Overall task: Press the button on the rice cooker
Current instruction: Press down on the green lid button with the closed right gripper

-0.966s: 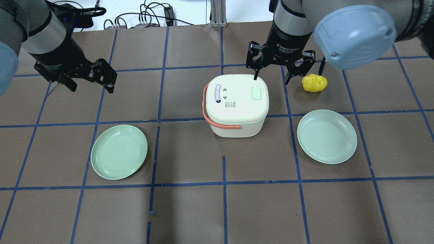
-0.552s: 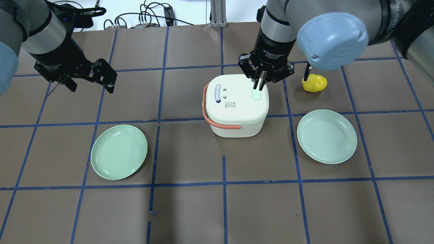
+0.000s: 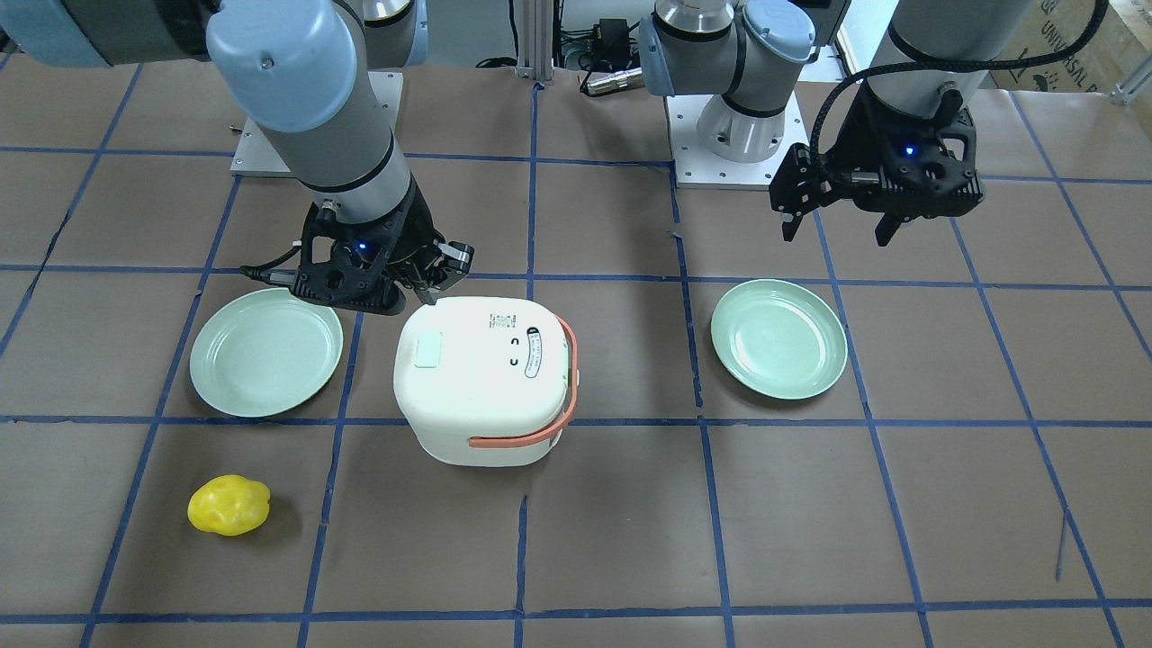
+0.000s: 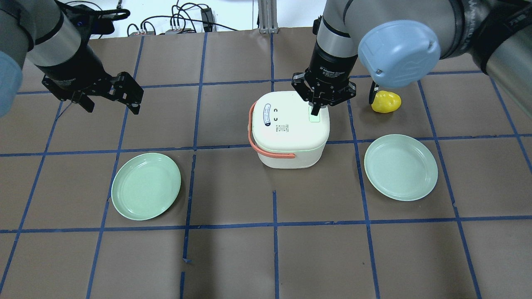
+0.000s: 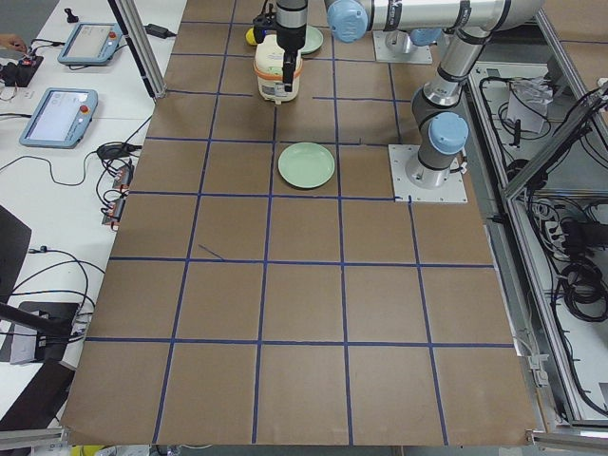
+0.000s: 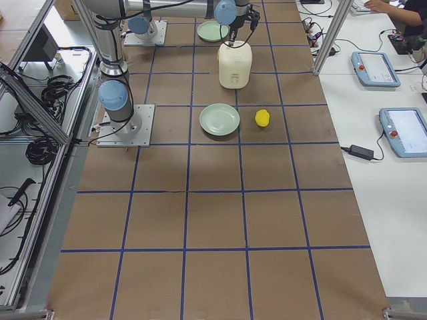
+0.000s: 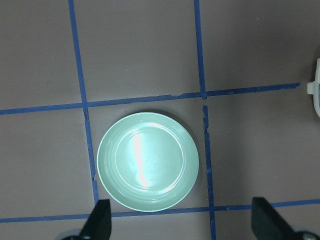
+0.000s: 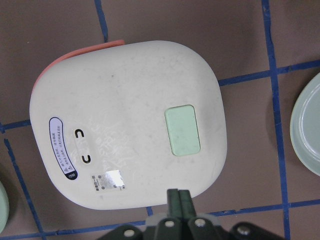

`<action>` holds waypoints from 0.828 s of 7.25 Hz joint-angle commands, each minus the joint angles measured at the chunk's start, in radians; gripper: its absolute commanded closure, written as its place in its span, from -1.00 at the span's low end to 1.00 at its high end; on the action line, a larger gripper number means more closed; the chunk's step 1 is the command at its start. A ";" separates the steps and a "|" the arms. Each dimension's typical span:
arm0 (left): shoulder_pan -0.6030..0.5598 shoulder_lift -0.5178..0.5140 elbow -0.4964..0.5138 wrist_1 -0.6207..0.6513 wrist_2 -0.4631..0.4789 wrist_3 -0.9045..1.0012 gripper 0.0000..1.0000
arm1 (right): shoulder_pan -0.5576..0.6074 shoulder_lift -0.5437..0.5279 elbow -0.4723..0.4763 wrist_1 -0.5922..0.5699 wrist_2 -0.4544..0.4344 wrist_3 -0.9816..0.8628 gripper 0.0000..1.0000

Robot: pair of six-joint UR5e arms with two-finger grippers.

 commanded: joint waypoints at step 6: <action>0.000 0.000 0.000 0.000 0.000 0.000 -1.00 | -0.012 0.086 0.005 -0.074 -0.013 -0.020 0.87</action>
